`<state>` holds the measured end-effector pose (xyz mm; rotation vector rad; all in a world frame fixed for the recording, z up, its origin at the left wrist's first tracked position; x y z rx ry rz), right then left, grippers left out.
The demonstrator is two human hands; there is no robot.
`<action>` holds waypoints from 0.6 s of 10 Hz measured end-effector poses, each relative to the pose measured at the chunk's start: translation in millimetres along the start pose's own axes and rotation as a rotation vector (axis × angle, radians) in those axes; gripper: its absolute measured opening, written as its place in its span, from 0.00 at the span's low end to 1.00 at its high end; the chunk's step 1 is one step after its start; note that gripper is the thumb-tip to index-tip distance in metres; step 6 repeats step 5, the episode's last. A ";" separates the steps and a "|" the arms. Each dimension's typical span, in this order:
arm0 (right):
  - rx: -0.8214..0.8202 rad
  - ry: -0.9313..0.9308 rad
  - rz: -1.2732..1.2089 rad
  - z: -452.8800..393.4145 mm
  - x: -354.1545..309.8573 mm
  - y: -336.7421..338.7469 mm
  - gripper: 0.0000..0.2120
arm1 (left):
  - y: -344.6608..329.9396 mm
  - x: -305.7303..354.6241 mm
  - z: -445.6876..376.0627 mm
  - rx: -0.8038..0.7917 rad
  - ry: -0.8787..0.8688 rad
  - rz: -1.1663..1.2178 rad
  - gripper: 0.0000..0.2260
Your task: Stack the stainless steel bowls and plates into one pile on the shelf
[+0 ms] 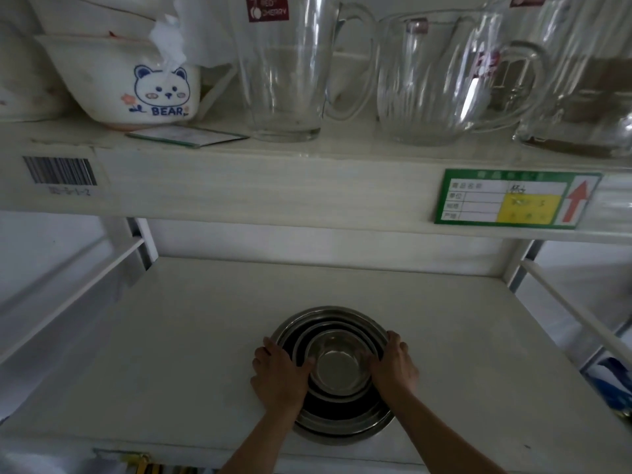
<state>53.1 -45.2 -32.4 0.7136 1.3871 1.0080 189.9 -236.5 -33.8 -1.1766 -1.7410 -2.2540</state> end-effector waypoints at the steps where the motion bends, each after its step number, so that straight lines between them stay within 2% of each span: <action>1: -0.021 0.002 -0.084 2.5 1.6 1.7 0.32 | 3.6 -0.4 1.1 0.007 -0.009 0.004 0.50; 2: -0.031 -0.011 -0.118 1.4 2.0 4.2 0.37 | 6.6 0.3 0.3 -0.010 -0.003 0.074 0.49; 3: -0.030 -0.041 -0.132 3.0 1.5 11.0 0.39 | 15.6 -2.3 -0.8 -0.023 0.022 0.211 0.44; 4: 0.019 -0.029 -0.126 6.0 1.7 19.0 0.35 | 28.4 0.2 -2.5 0.001 -0.073 0.227 0.35; 5: 0.064 0.023 -0.142 9.7 -3.9 31.3 0.29 | 35.5 12.0 -1.1 -0.090 -0.234 0.283 0.29; 6: 0.064 0.023 -0.142 9.7 -3.9 31.3 0.29 | 35.5 12.0 -1.1 -0.090 -0.234 0.283 0.29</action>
Point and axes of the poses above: each hand's wrist, its own z-axis away from the middle knuckle, its own y-axis out of the back of the hand, x = y × z, the point moved 6 cm from there along -z, towards the middle knuckle, and after that the axes turned 7 degrees about z, right-handed, at the moved point
